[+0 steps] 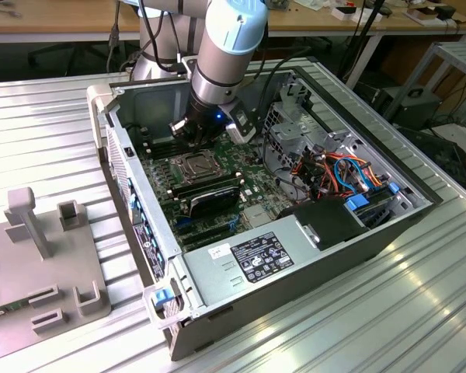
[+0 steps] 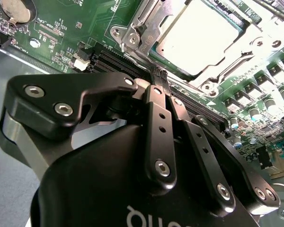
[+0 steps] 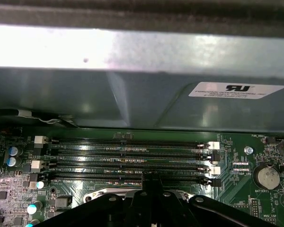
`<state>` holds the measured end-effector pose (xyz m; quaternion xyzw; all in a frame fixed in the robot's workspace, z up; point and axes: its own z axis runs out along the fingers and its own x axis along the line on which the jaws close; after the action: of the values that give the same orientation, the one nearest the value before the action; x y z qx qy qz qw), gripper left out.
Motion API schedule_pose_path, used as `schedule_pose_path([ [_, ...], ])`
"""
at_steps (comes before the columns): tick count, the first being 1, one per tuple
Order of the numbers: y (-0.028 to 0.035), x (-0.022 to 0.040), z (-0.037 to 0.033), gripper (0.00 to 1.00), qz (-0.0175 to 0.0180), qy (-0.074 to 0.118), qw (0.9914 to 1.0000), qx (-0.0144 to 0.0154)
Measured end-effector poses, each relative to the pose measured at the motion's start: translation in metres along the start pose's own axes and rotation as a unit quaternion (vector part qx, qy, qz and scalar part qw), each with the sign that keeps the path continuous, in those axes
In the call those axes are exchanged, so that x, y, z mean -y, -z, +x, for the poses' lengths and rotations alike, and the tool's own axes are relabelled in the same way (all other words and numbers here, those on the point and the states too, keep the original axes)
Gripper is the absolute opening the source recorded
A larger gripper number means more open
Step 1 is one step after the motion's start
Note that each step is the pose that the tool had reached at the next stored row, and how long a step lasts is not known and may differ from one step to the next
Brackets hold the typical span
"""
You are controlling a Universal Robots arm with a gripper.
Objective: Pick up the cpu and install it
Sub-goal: 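Install the first cpu locking lever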
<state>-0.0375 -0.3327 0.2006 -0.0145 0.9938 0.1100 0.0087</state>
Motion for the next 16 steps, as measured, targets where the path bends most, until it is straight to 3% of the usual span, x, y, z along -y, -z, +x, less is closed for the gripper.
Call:
schedule_pose_path([
  [16, 0.0064, -0.0014, -0.0001, 0.11, 0.0011, 0.0, 1.0, -0.0001],
])
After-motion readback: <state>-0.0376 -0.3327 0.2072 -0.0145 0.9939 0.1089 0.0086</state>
